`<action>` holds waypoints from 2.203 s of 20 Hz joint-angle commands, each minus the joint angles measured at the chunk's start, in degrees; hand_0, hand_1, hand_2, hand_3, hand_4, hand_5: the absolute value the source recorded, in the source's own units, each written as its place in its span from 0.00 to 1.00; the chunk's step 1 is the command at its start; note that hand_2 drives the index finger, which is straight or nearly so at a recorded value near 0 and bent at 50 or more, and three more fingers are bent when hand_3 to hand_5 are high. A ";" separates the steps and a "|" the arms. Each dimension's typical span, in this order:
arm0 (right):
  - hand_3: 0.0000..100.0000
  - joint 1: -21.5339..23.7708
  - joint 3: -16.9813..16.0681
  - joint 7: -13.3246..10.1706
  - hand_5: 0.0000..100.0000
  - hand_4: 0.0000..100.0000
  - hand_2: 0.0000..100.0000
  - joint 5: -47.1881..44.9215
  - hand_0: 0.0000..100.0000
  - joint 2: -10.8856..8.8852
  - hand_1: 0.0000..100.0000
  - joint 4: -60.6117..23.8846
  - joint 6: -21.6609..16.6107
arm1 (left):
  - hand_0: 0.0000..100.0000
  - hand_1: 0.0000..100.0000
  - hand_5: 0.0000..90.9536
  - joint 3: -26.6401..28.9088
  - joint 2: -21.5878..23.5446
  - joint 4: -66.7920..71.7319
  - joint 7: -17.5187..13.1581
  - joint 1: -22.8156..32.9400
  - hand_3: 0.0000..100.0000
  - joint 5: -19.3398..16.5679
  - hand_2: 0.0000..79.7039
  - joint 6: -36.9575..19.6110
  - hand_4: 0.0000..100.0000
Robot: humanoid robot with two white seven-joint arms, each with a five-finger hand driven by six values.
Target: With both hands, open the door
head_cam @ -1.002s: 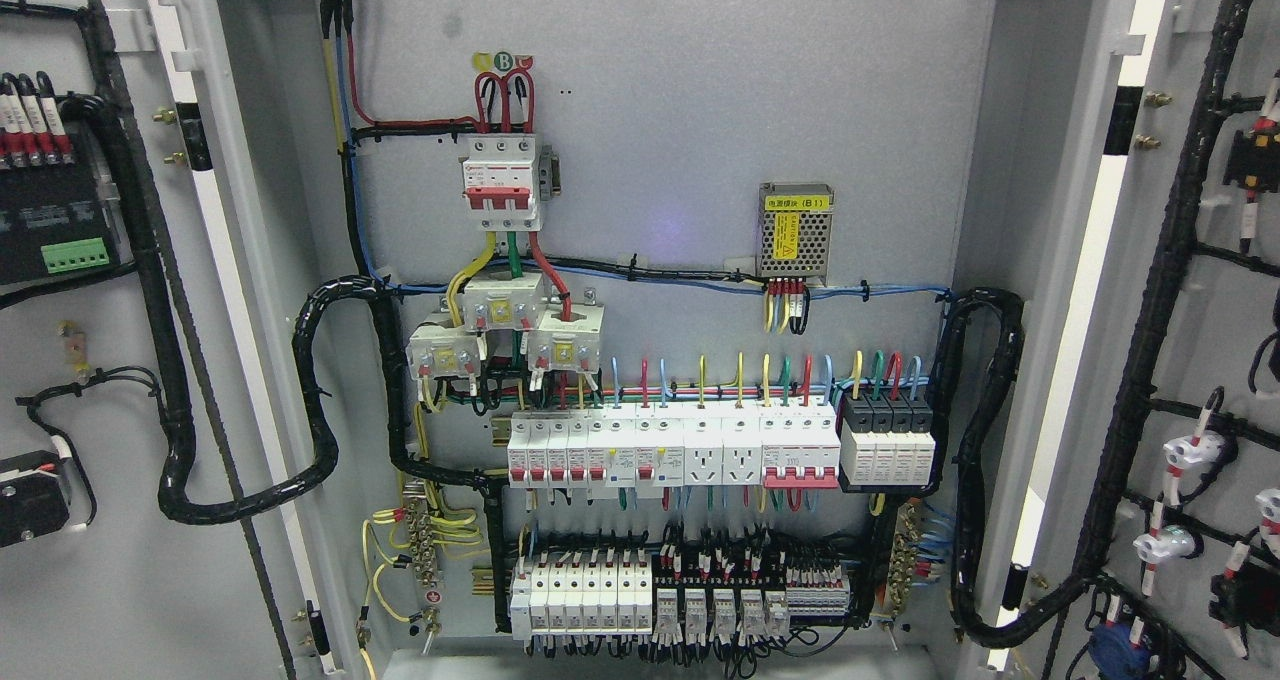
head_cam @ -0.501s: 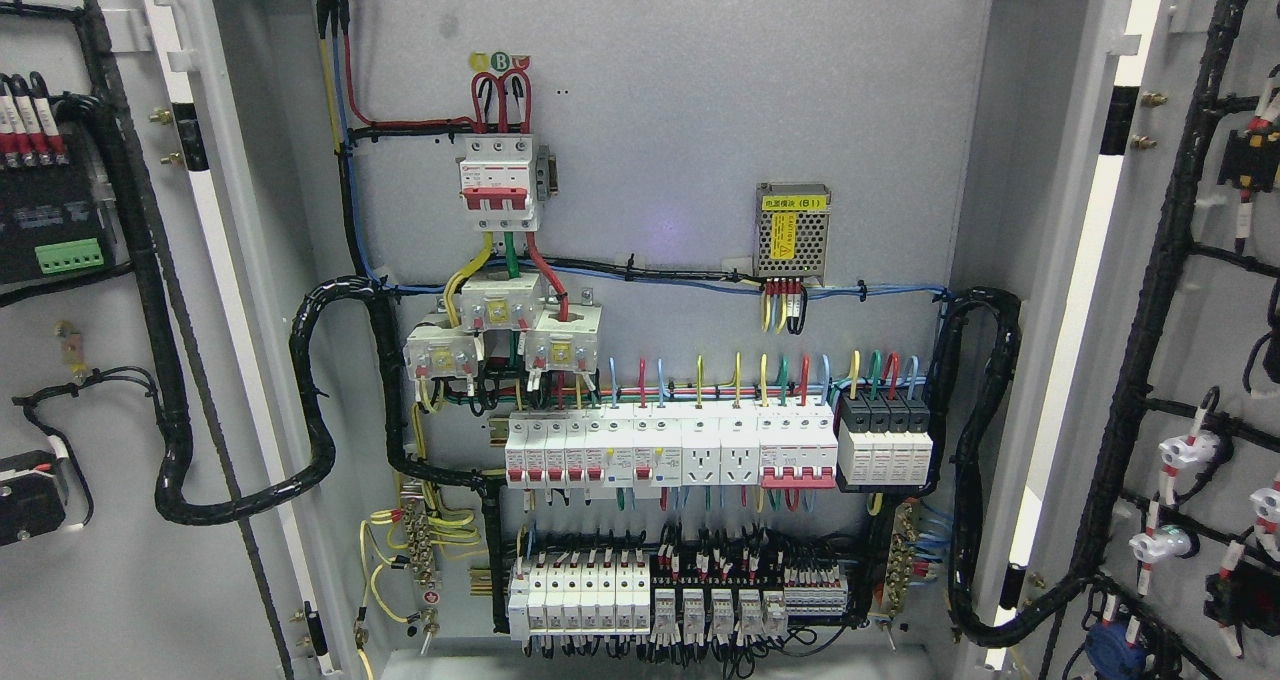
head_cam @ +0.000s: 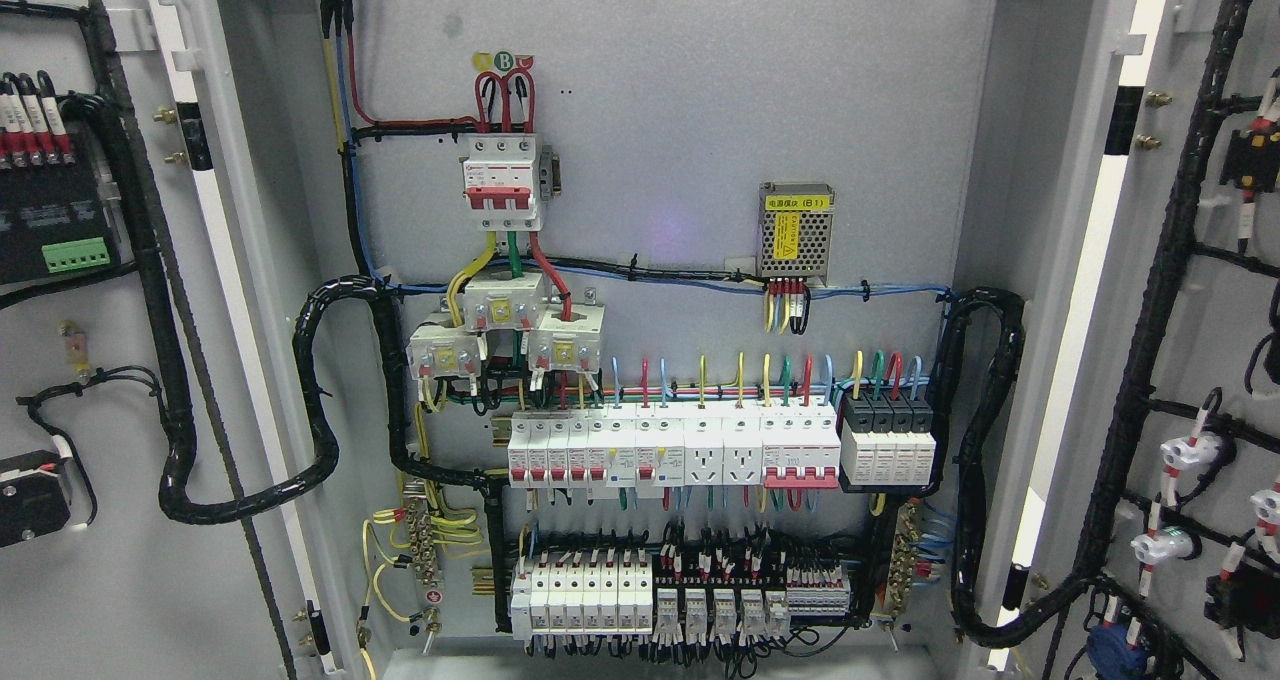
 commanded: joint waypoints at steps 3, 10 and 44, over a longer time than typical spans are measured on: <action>0.00 -0.24 2.27 0.20 0.00 0.00 0.00 0.08 0.11 -0.65 0.00 -0.95 -5.00 | 0.00 0.00 0.00 -3.09 -0.38 -8.98 0.07 2.62 0.00 0.60 0.00 -0.01 0.03; 0.00 -0.06 2.53 0.29 0.00 0.00 0.00 0.08 0.11 -1.44 0.00 -1.21 -5.79 | 0.00 0.00 0.00 -5.81 -0.64 -13.20 0.24 3.50 0.00 0.60 0.00 -0.01 0.03; 0.00 -3.13 43.29 0.29 0.00 0.00 0.00 15.01 0.11 3.65 0.00 12.74 -5.79 | 0.00 0.00 0.00 -23.31 -9.78 -23.14 2.26 27.22 0.00 -12.67 0.00 4.72 0.03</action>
